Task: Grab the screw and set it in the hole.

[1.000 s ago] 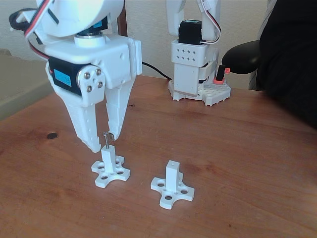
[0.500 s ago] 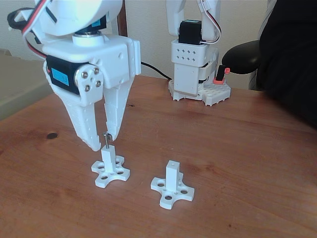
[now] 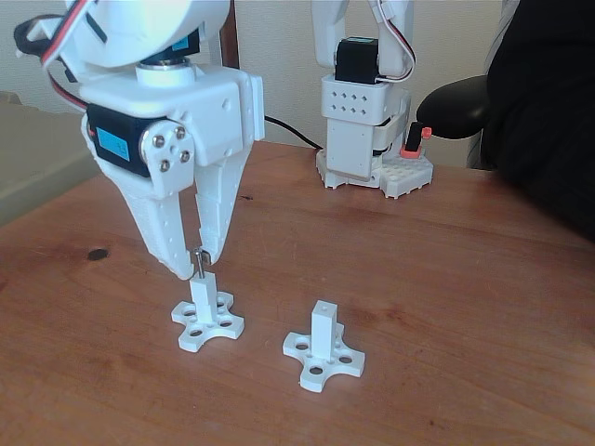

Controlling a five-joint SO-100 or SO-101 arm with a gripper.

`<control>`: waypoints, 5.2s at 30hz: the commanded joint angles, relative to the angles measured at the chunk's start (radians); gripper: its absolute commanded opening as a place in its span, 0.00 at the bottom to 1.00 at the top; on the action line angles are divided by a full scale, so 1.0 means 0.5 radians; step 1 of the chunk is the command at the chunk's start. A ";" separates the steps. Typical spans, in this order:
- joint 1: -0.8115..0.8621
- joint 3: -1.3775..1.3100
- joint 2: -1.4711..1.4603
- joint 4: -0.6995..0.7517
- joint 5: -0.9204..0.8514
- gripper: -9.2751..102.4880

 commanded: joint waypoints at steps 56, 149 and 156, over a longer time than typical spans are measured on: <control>-0.031 -0.344 0.147 0.156 -0.018 0.04; -0.626 0.092 0.301 -0.055 0.163 0.04; -0.623 0.095 0.288 -0.071 0.163 0.04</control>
